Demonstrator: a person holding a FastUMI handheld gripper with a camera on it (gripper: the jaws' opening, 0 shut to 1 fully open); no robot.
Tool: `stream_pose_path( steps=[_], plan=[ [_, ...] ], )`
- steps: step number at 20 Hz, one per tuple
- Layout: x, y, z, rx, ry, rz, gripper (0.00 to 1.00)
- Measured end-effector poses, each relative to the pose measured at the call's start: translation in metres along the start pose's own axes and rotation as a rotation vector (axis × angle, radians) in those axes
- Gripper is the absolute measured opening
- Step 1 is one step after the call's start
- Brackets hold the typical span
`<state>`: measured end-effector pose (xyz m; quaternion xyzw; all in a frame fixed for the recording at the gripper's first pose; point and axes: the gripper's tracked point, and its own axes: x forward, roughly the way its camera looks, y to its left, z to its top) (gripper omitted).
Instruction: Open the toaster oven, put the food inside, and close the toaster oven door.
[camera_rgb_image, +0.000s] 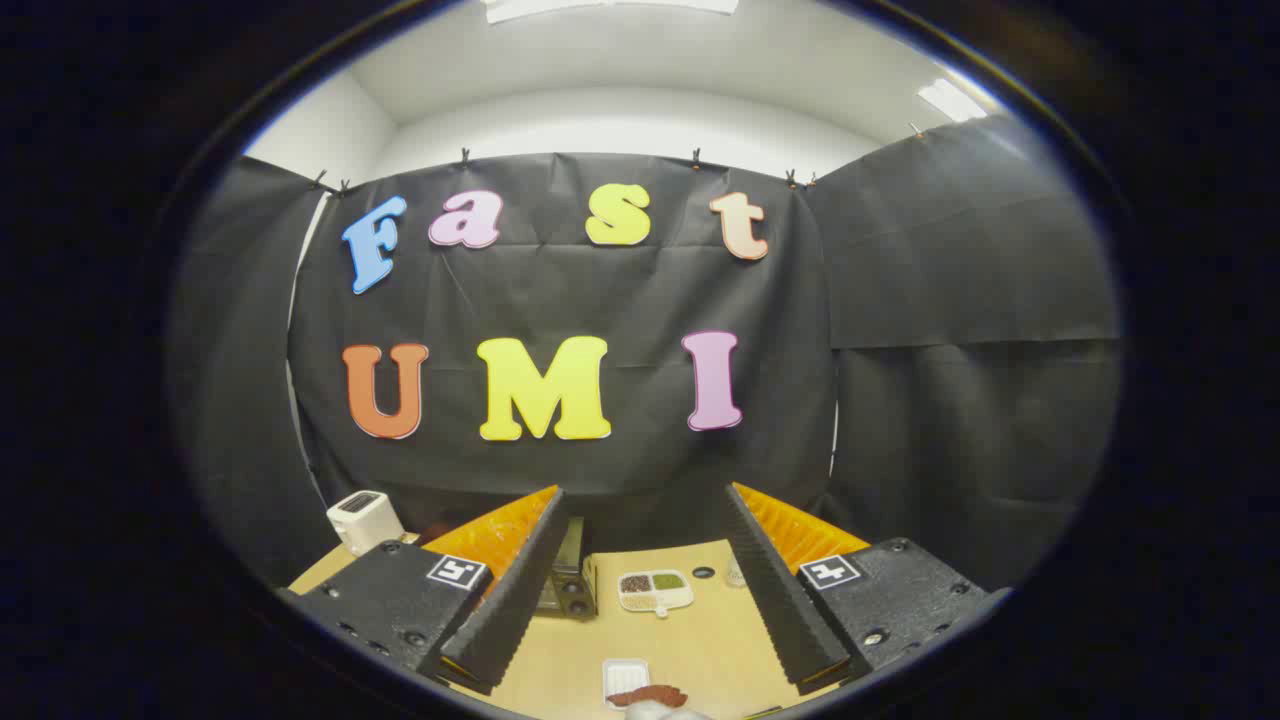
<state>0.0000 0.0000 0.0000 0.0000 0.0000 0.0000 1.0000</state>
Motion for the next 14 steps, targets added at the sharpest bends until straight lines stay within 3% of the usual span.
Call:
stream_pose_path(
  steps=[14],
  plan=[
    [0.012,0.019,-0.01,-0.02,0.022,0.015,0.99]
  ],
)
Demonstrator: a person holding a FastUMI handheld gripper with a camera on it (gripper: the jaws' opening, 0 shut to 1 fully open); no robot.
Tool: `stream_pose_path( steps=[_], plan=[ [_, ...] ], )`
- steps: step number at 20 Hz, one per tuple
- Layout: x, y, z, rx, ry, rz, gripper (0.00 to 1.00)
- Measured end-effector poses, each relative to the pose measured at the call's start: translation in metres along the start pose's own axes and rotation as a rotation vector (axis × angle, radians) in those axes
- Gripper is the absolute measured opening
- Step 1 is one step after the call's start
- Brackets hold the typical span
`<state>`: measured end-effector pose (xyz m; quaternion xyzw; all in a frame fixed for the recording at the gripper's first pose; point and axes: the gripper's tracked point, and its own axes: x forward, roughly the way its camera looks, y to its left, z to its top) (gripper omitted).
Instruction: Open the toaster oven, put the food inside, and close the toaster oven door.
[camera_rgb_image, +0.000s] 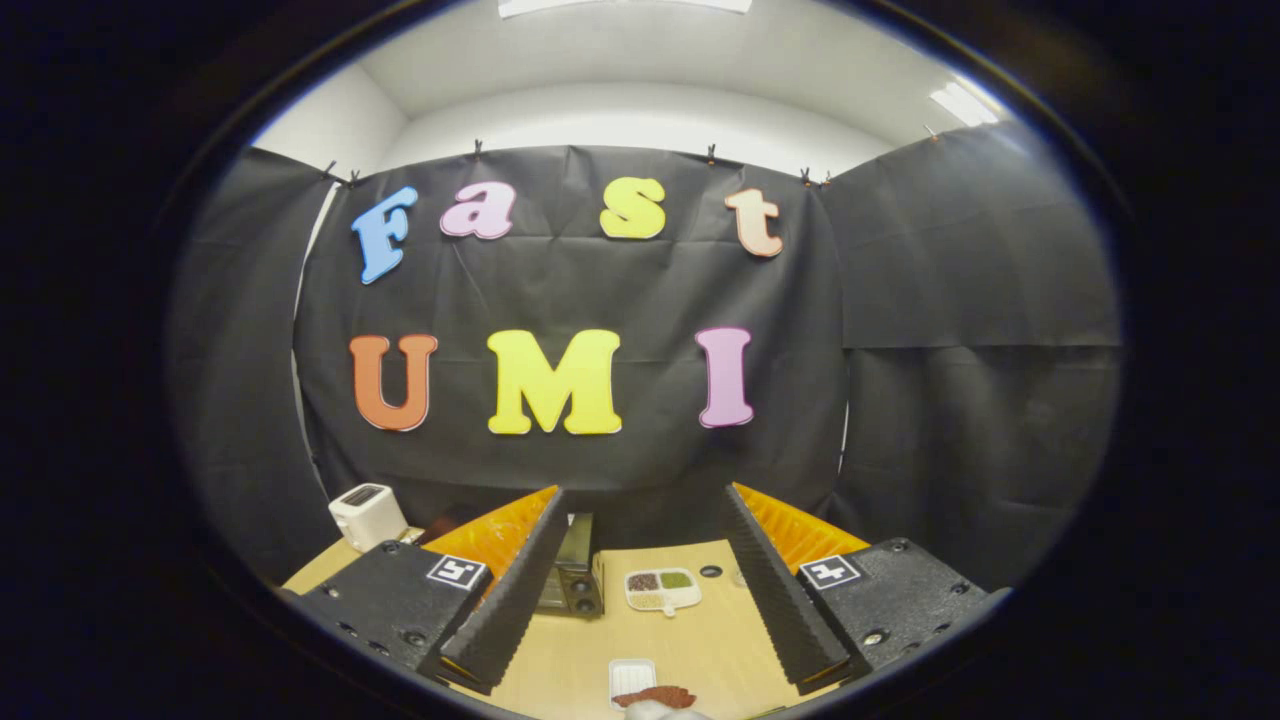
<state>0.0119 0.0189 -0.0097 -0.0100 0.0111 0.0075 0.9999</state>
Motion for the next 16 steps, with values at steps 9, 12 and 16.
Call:
stream_pose_path(
  steps=[9,12,16],
  plan=[
    [0.048,0.059,-0.015,0.013,0.008,0.034,0.99],
    [0.074,0.099,-0.024,-0.013,0.009,0.084,0.99],
    [0.113,0.154,-0.046,-0.033,0.018,0.158,0.99]
  ],
)
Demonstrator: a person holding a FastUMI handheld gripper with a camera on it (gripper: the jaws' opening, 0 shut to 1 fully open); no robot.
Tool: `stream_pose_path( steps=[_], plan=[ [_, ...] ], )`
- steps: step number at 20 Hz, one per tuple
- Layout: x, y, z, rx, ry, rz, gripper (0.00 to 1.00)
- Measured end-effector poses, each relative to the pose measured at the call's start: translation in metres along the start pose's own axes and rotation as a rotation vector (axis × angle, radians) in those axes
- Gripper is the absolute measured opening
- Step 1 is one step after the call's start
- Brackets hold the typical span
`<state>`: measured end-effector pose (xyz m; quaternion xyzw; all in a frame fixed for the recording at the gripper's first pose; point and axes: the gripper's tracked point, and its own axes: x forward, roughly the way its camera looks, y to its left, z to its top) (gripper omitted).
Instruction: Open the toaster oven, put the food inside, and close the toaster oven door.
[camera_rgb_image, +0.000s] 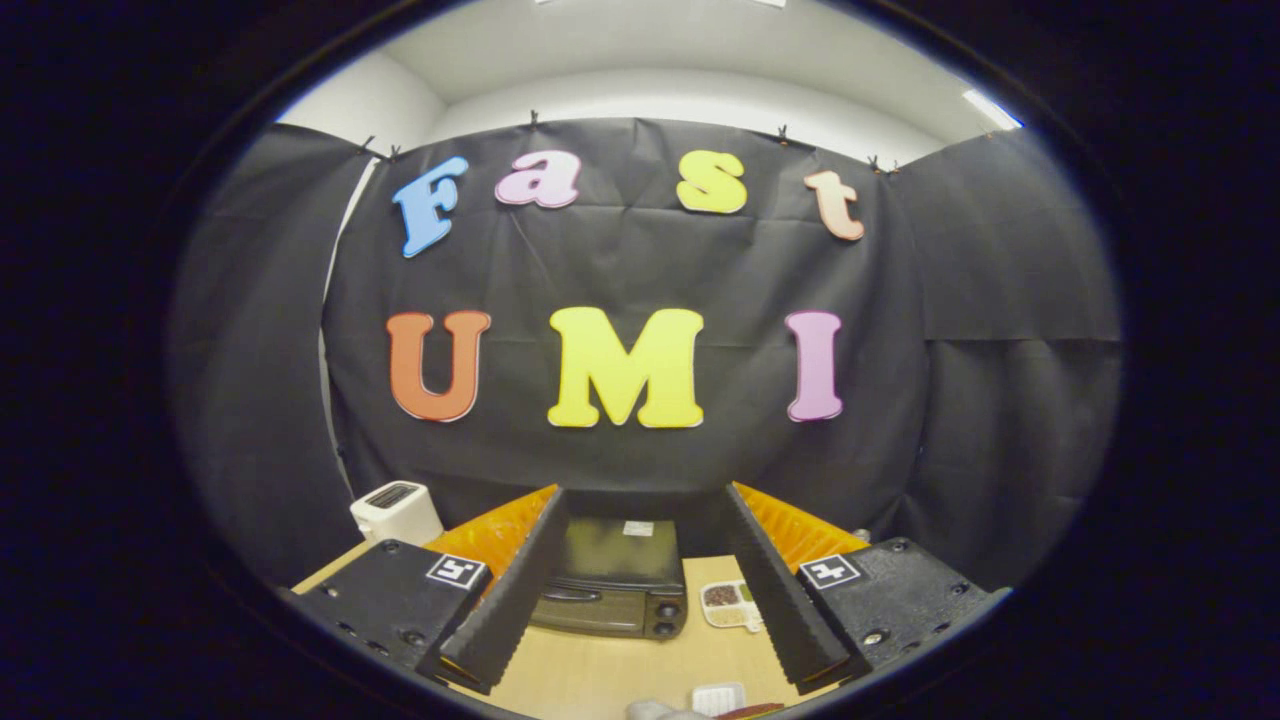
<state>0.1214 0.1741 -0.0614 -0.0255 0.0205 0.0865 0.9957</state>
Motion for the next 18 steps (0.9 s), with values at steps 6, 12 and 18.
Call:
stream_pose_path(
  steps=[6,12,18],
  plan=[
    [0.074,0.051,-0.063,0.022,0.093,0.042,0.99],
    [0.136,0.072,-0.141,0.029,0.207,0.014,0.99],
    [0.175,0.083,-0.213,-0.01,0.325,-0.014,0.99]
  ],
)
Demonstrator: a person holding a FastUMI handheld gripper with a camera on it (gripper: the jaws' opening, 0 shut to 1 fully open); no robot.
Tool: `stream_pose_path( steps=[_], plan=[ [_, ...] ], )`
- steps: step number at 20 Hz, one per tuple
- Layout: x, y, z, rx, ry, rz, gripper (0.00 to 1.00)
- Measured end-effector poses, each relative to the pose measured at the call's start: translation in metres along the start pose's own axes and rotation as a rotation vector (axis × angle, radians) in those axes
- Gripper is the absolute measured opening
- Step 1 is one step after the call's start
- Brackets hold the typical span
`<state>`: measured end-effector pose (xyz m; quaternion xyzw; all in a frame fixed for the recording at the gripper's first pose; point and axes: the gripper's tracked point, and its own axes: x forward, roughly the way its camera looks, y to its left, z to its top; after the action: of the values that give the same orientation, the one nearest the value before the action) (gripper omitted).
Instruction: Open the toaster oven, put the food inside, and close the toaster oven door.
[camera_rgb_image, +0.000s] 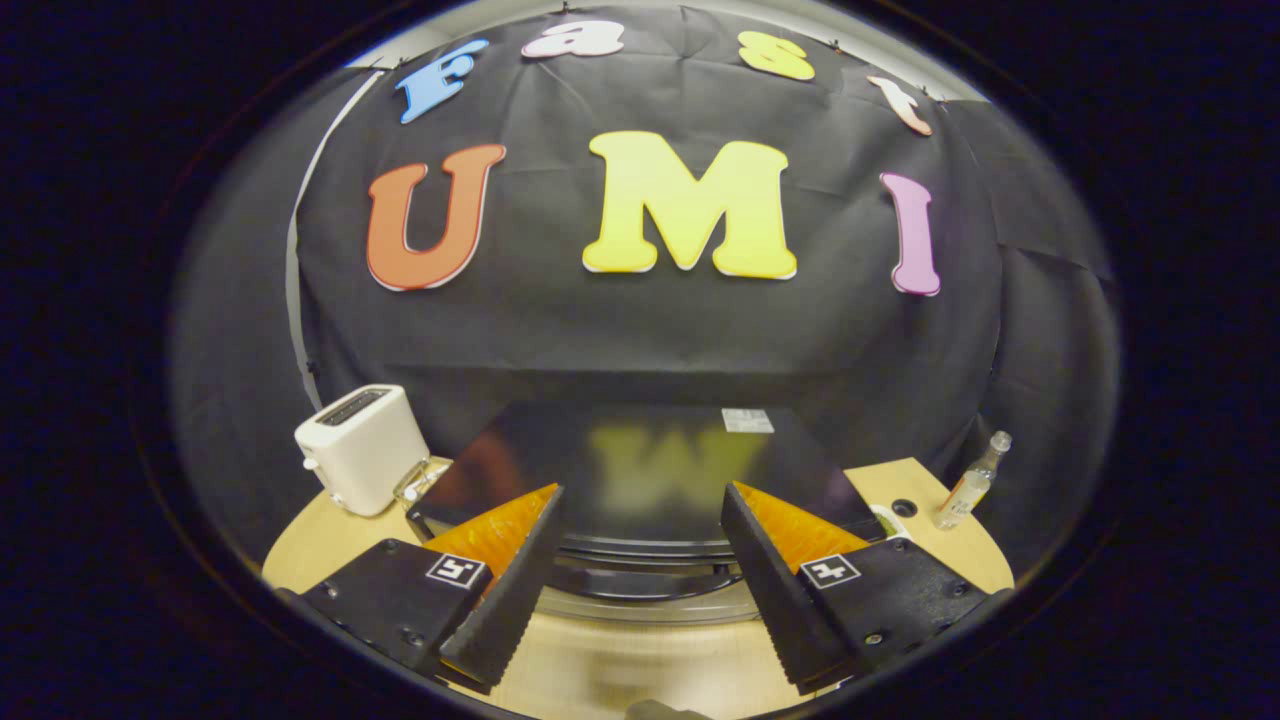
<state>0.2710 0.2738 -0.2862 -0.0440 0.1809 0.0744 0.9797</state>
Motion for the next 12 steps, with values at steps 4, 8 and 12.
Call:
stream_pose_path(
  steps=[4,8,12],
  plan=[
    [0.004,0.0,-0.01,-0.03,-0.003,-0.02,0.99],
    [-0.003,0.002,-0.015,-0.02,-0.002,-0.013,0.99],
    [-0.014,0.002,-0.022,0.006,0.006,-0.006,0.99]
  ],
)
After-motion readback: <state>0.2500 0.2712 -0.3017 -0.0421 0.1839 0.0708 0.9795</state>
